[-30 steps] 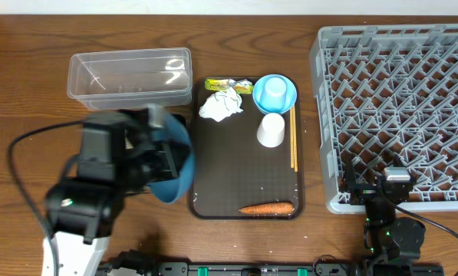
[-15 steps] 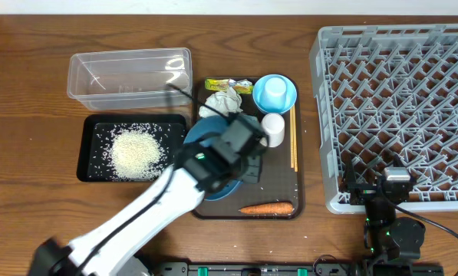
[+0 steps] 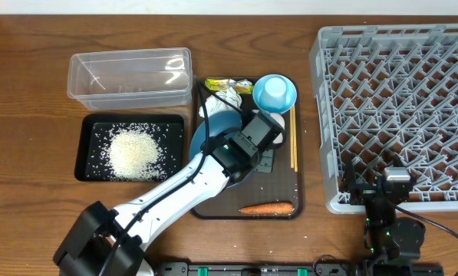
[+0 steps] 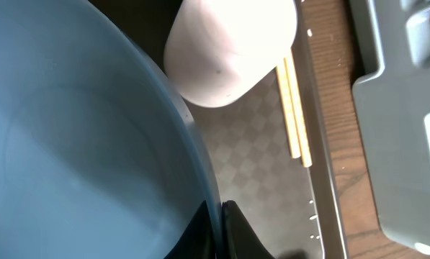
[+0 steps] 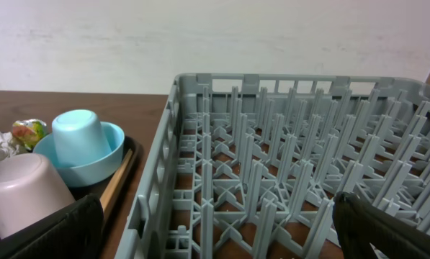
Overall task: Sort waste into correct bins and load items into the dishwasher rack
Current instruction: 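Carry the empty blue bowl back and set it on the dark tray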
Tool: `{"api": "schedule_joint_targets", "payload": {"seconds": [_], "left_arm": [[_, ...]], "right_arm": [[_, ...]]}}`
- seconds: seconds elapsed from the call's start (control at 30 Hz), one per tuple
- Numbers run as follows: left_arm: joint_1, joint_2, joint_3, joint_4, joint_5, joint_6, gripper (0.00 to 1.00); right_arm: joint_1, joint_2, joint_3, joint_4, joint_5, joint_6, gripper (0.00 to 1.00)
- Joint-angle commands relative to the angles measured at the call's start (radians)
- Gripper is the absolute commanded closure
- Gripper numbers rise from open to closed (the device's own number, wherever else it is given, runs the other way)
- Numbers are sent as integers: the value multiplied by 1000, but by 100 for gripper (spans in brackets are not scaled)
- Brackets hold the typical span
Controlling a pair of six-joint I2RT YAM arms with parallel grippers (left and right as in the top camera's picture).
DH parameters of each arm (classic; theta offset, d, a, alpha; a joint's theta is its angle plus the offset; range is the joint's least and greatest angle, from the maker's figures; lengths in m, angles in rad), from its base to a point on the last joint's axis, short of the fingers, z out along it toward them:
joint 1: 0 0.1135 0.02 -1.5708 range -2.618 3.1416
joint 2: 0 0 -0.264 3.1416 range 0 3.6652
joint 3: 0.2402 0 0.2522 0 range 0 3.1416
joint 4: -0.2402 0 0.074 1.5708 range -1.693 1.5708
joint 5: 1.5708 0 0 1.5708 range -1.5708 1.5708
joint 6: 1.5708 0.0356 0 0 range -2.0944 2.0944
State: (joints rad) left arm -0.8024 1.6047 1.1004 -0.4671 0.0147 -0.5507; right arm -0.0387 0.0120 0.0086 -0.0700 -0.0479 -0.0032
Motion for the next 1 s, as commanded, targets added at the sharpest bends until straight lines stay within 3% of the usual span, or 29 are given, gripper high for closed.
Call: {"api": "schedule_joint_targets", "payload": {"seconds": [0.0, 0.07, 0.23, 0.33, 0.47, 0.73, 0.93, 0.97], "left_arm": [[-4, 4, 23, 2, -27, 0, 89], [-4, 12, 23, -2, -27, 0, 88], [-4, 42, 23, -27, -26, 0, 68], [-4, 30, 26, -49, -22, 0, 62], [-4, -38, 37, -69, 36, 8, 48], [-47, -278, 45, -261, 94, 68, 41], [-135, -316, 18, -415, 102, 67, 43], [-156, -307, 4, -423, 104, 60, 46]], "right_arm": [[0, -5, -3, -2, 6, 18, 1], [0, -5, -3, -2, 6, 18, 1], [0, -5, -3, -2, 6, 18, 1], [0, -5, -3, -2, 6, 18, 1], [0, -5, -3, -2, 6, 17, 1], [0, -5, -3, -2, 6, 18, 1], [0, -5, -3, -2, 6, 18, 1], [0, -5, -3, -2, 6, 18, 1]]}}
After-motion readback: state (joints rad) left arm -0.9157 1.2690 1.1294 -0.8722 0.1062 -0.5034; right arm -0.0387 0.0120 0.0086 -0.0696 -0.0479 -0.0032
